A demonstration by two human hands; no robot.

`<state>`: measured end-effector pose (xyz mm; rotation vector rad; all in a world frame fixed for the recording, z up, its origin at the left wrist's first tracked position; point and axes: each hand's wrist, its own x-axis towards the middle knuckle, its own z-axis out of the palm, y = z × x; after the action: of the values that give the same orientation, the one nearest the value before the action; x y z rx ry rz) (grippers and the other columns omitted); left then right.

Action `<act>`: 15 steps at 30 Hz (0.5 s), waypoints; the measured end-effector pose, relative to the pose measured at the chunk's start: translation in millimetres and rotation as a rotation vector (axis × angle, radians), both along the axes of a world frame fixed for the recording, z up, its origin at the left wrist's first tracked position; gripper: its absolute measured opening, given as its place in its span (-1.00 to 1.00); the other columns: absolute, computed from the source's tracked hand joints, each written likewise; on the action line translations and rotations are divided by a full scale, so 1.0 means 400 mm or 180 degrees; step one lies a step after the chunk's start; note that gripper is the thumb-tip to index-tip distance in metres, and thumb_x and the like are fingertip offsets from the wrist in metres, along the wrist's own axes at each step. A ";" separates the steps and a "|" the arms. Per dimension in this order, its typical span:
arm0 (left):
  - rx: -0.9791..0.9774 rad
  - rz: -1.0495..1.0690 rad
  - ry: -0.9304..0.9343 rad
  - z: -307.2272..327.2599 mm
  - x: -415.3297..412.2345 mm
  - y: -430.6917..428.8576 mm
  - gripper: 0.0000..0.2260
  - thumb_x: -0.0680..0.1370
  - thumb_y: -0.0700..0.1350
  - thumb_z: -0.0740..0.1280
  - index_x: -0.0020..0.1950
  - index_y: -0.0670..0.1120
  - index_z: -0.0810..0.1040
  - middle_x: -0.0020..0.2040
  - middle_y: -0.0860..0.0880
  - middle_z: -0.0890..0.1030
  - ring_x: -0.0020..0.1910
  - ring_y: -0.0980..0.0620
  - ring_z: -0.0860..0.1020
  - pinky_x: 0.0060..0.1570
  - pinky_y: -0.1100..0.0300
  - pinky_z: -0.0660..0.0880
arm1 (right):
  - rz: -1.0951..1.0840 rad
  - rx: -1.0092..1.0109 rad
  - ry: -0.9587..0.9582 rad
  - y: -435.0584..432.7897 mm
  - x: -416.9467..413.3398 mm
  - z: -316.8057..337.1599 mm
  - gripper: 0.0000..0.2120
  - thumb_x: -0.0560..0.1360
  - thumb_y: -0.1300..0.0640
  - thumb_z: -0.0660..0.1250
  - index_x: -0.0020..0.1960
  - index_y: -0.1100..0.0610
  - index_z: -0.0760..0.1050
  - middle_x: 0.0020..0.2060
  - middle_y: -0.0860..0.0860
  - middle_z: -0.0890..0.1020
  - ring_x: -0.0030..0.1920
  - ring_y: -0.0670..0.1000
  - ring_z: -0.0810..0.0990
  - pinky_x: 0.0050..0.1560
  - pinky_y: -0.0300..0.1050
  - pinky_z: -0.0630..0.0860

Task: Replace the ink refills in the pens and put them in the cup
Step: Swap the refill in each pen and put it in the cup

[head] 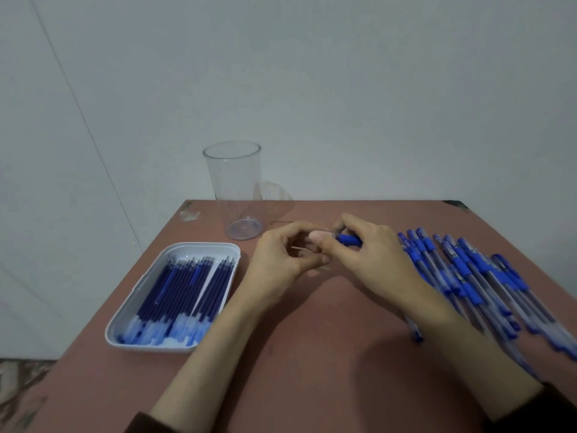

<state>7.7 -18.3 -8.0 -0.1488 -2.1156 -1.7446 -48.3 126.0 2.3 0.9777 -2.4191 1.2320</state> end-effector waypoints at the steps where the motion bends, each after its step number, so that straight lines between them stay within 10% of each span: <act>1: -0.0179 0.0248 0.0061 -0.005 -0.004 -0.006 -0.70 0.39 -0.38 0.45 -0.03 -0.02 0.64 -0.16 0.03 0.66 -0.23 0.14 0.55 -0.19 0.30 0.51 | 0.0023 -0.0004 0.0056 -0.005 -0.006 0.004 -0.69 0.47 -0.18 0.31 -0.26 0.04 0.45 -0.50 -0.11 0.46 -0.38 -0.16 0.43 -0.36 -0.30 0.25; 5: -0.0528 0.1742 0.0441 0.031 -0.016 -0.057 -0.72 0.43 -0.27 0.42 0.03 0.06 0.61 -0.04 0.12 0.64 -0.08 0.10 0.56 -0.06 0.21 0.50 | 0.0366 -0.0356 -0.0099 -0.052 -0.029 0.059 -0.91 0.53 0.00 0.32 -0.11 0.00 0.52 -0.41 0.03 0.50 -0.35 -0.02 0.47 -0.24 -0.04 0.36; 8: -0.0705 0.2588 0.0637 0.093 -0.030 -0.126 -0.51 0.42 -0.15 0.44 0.32 0.03 0.43 0.23 -0.02 0.48 0.18 -0.04 0.43 0.20 -0.04 0.41 | 0.0686 -0.0687 -0.0204 -0.117 -0.033 0.163 -0.96 0.55 0.06 0.31 -0.03 -0.04 0.54 -0.36 0.00 0.61 -0.31 -0.09 0.57 -0.20 -0.21 0.42; 15: -0.0519 0.1932 -0.0424 0.121 -0.104 -0.248 0.07 0.32 0.07 0.55 0.56 -0.03 -0.14 0.55 -0.14 0.11 0.51 -0.12 0.12 0.46 -0.06 0.14 | 0.0840 -0.1500 -0.0045 -0.330 -0.072 0.346 -0.95 0.55 0.10 0.31 -0.02 0.00 0.54 -0.32 -0.04 0.55 -0.30 -0.02 0.49 -0.19 -0.10 0.50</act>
<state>-34.0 -117.5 40.4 0.5260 -2.0918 -1.2504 -77.3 -5.9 140.7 1.1543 -1.9060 1.7929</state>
